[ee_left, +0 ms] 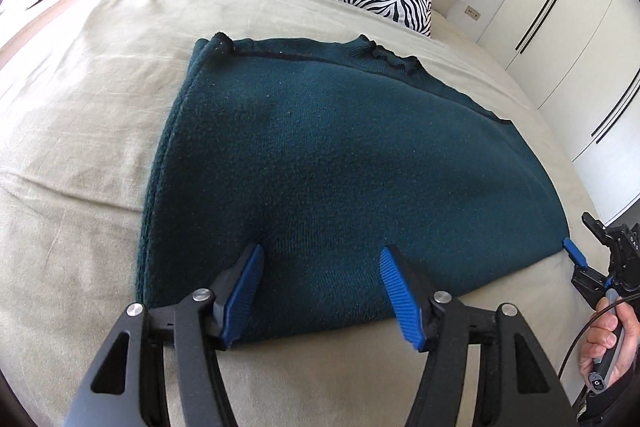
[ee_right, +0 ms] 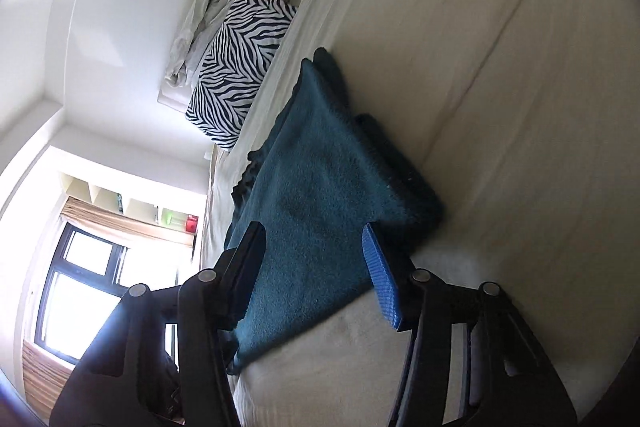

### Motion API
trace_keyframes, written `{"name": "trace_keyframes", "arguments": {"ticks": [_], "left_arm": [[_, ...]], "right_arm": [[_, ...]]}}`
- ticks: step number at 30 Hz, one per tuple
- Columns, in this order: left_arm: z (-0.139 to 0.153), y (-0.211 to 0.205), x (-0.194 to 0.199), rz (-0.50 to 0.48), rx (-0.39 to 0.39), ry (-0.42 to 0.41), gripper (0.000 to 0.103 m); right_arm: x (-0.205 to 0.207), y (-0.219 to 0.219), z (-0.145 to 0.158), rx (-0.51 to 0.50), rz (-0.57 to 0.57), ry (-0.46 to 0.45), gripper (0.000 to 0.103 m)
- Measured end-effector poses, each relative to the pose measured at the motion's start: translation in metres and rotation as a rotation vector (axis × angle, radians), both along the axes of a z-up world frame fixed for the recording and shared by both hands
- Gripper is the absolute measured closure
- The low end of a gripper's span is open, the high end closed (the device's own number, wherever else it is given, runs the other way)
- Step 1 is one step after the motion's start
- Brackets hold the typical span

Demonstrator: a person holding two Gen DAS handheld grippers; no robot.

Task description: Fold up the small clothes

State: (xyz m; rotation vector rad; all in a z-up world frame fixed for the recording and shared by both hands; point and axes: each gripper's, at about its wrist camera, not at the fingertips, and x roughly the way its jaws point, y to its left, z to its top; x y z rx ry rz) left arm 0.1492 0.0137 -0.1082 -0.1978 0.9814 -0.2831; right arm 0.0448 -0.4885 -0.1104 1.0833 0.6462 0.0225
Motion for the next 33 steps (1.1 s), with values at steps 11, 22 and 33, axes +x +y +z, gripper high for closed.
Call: {"name": "trace_keyframes", "arguments": {"ticks": [11, 22, 33], "left_arm": [[0.008, 0.003, -0.009, 0.022, 0.063, -0.006, 0.034], [0.03, 0.056, -0.018, 0.139, 0.026, -0.07, 0.025], [-0.013, 0.115, 0.033, 0.149, -0.391, 0.159, 0.023]], "right_arm": [[-0.055, 0.051, 0.083, -0.322, 0.138, -0.062, 0.049], [-0.029, 0.138, 0.121, -0.432, 0.338, -0.104, 0.036], [0.045, 0.202, 0.116, -0.3, 0.558, -0.116, 0.036]]}}
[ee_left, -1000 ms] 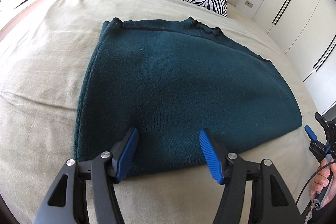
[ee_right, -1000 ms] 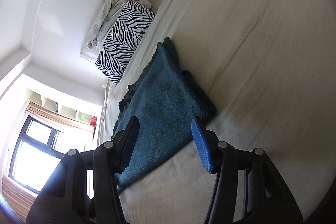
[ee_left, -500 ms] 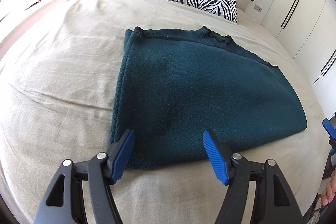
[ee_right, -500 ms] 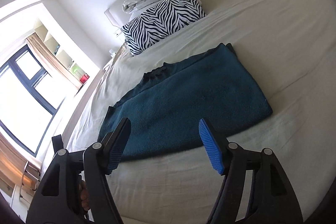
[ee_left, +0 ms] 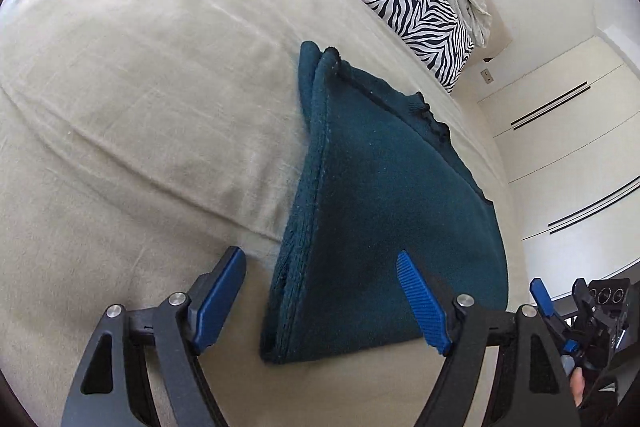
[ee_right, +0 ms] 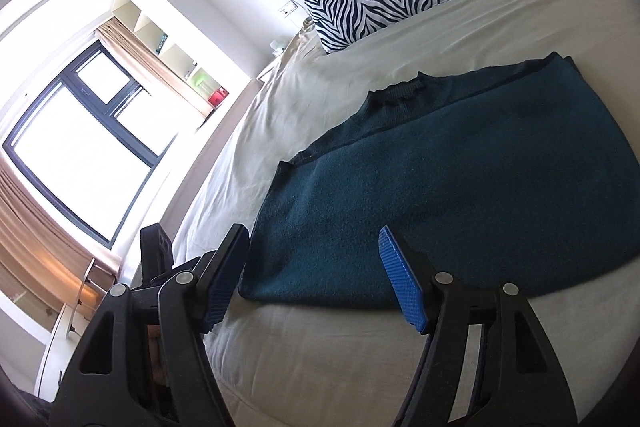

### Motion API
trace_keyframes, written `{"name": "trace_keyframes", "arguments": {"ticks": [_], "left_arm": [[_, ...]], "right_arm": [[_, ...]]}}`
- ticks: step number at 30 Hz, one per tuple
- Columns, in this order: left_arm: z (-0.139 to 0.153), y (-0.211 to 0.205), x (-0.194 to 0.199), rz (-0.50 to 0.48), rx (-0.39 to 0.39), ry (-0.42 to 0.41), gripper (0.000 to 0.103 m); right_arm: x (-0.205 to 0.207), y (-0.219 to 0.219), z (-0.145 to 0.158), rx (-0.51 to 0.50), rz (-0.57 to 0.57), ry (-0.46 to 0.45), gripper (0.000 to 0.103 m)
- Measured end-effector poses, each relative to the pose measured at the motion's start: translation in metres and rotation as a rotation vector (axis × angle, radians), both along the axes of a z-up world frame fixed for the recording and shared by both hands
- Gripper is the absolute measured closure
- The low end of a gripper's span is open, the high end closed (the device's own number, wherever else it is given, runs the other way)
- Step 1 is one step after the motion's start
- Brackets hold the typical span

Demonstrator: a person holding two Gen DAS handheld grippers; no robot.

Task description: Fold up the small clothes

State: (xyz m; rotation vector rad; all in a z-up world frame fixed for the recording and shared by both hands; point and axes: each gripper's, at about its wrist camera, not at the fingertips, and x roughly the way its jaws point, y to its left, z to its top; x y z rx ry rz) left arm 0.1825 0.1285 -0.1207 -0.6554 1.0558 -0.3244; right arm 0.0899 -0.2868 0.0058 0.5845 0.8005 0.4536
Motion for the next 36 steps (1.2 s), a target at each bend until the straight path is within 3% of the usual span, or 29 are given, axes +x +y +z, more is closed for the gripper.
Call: {"name": "trace_keyframes", "arguments": {"ticks": [5, 13, 16, 21, 25, 32, 36], "left_arm": [[-0.008, 0.002, 0.024, -0.038, -0.136, 0.062, 0.023], [-0.013, -0.016, 0.041, -0.11, -0.184, 0.123, 0.027], [-0.018, -0.014, 0.037, -0.112, -0.214, 0.143, 0.042], [-0.028, -0.014, 0.04, -0.118, -0.271, 0.181, 0.09], [-0.036, -0.006, 0.04, -0.087, -0.339, 0.179, 0.089], [-0.026, -0.001, 0.038, -0.061, -0.392, 0.139, 0.09], [0.0, -0.009, 0.04, -0.078, -0.383, 0.093, 0.09]], "right_arm": [[0.041, 0.014, -0.013, 0.118, 0.08, 0.056, 0.036], [0.106, 0.039, -0.045, 0.252, 0.135, 0.173, 0.036], [0.128, 0.058, -0.058, 0.268, 0.167, 0.215, 0.036], [0.158, 0.087, -0.081, 0.267, 0.209, 0.288, 0.036], [0.178, 0.096, -0.106, 0.229, 0.199, 0.358, 0.037], [0.185, 0.098, -0.113, 0.231, 0.204, 0.326, 0.04], [0.185, 0.077, -0.111, 0.37, 0.161, 0.354, 0.038]]}}
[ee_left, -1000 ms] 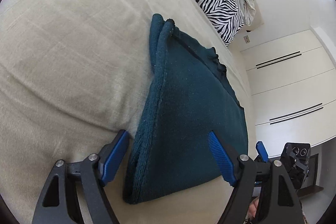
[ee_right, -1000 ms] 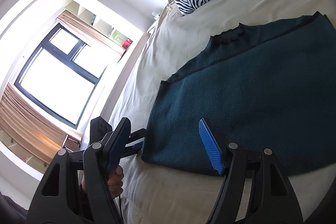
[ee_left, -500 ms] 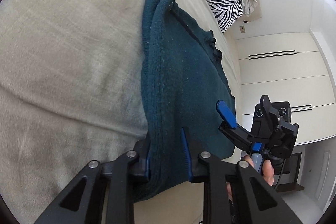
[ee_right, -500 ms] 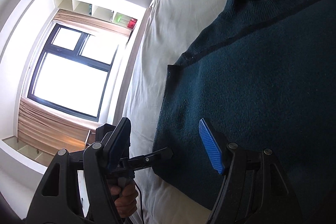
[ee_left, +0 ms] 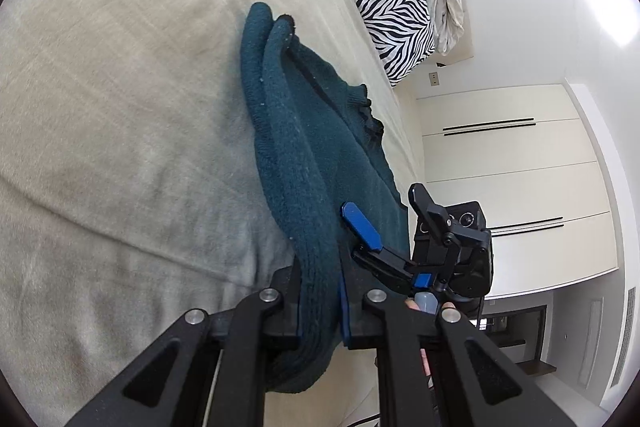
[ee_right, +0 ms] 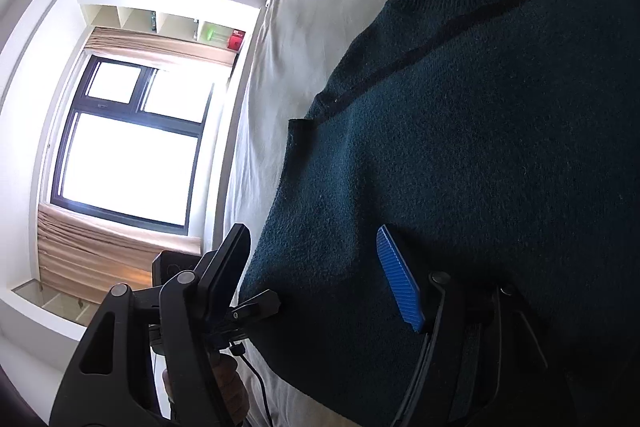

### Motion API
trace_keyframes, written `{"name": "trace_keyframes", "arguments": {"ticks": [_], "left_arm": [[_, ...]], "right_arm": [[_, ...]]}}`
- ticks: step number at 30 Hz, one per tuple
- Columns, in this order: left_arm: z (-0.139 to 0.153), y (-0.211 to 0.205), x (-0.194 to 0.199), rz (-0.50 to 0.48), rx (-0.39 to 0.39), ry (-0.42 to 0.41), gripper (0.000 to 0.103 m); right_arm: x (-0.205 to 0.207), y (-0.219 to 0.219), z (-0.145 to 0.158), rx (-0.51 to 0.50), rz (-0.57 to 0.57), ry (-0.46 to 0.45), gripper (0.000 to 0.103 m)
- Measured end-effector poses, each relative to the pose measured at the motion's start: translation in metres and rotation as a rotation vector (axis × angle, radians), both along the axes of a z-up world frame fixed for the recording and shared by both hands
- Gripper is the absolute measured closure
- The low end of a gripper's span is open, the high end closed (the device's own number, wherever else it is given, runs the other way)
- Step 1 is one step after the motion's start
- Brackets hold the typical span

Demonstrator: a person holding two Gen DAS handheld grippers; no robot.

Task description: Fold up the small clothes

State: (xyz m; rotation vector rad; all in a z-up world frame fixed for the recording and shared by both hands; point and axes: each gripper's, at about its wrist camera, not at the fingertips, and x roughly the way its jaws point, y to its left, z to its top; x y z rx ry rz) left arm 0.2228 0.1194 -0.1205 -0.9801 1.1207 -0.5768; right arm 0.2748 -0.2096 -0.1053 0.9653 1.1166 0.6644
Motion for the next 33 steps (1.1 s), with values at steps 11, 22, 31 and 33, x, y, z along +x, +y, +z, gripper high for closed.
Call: {"name": "trace_keyframes", "arguments": {"ticks": [11, 22, 31, 33], "left_arm": [[0.083, -0.145, 0.036, -0.221, 0.107, -0.216, 0.09], [0.012, -0.268, 0.044, -0.421, 0.197, -0.19, 0.064], [0.044, -0.186, 0.012, -0.311, 0.286, -0.321, 0.046], [0.038, -0.173, 0.012, -0.299, 0.271, -0.296, 0.046]], "right_arm": [[-0.002, -0.135, 0.009, 0.237, -0.176, -0.006, 0.033], [-0.017, -0.249, -0.032, 0.342, -0.329, 0.04, 0.027], [0.016, -0.209, -0.017, 0.006, -0.21, 0.097, 0.027], [0.023, -0.199, -0.012, -0.064, -0.184, 0.106, 0.027]]}}
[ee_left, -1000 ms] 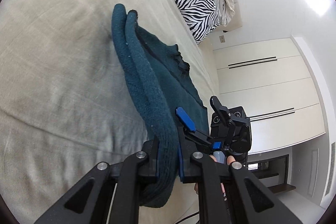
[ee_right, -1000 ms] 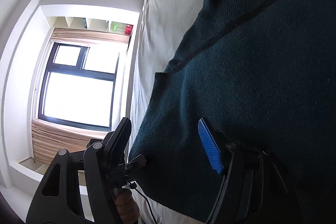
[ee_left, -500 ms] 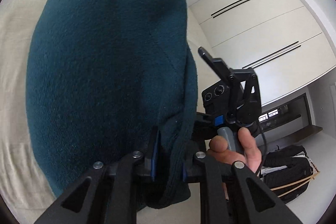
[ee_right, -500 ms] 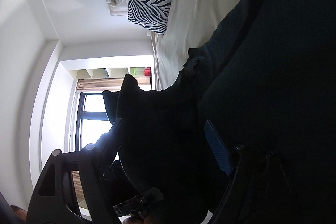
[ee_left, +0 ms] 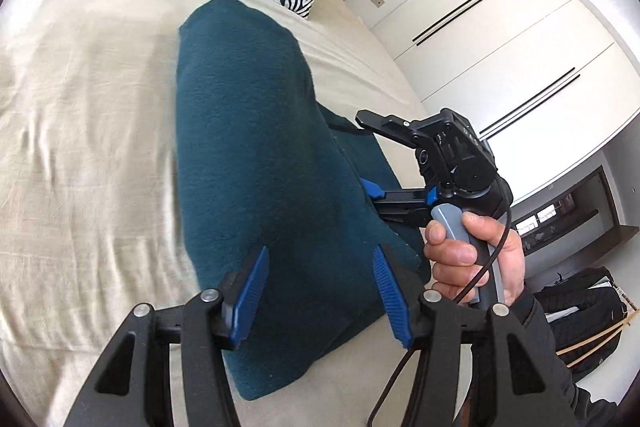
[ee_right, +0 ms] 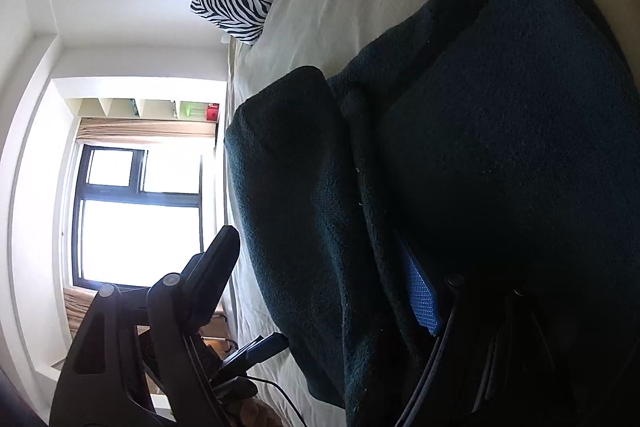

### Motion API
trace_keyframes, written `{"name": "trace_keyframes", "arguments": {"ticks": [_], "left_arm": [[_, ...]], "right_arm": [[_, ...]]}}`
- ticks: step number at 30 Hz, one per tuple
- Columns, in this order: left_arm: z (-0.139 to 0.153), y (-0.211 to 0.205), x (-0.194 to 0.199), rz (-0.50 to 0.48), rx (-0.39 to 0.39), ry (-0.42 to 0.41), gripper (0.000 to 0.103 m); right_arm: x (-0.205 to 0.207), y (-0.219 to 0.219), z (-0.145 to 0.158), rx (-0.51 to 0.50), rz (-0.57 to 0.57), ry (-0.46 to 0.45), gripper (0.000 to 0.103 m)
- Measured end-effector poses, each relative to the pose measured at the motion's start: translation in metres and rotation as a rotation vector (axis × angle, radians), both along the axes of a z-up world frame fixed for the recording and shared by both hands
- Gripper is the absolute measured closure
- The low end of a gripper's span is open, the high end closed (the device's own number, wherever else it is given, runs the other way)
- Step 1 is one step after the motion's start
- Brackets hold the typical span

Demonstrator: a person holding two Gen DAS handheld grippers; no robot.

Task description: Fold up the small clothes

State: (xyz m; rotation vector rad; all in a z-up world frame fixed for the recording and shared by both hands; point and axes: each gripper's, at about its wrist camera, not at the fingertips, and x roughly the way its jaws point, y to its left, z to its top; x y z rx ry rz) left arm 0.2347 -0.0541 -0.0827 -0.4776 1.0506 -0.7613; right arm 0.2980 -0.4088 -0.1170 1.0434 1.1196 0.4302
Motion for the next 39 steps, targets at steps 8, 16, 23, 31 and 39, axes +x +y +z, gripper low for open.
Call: {"name": "trace_keyframes", "arguments": {"ticks": [8, 16, 23, 31, 39], "left_arm": [[-0.007, 0.01, -0.024, -0.008, -0.004, -0.009, 0.046], [0.007, 0.0, -0.025, -0.011, 0.019, -0.043, 0.046], [0.014, -0.039, -0.023, -0.064, 0.072, -0.084, 0.042], [0.018, -0.068, -0.02, -0.08, 0.132, -0.113, 0.041], [0.021, -0.099, -0.011, -0.108, 0.198, -0.168, 0.039]], "right_arm": [[0.017, 0.037, 0.013, -0.269, 0.13, 0.003, 0.071], [-0.011, 0.003, 0.031, -0.286, 0.035, -0.078, 0.09], [-0.037, -0.064, 0.036, -0.277, -0.065, -0.093, 0.091], [-0.053, -0.086, 0.008, -0.273, -0.124, -0.07, 0.091], [-0.071, -0.105, 0.012, -0.284, -0.138, -0.069, 0.091]]}}
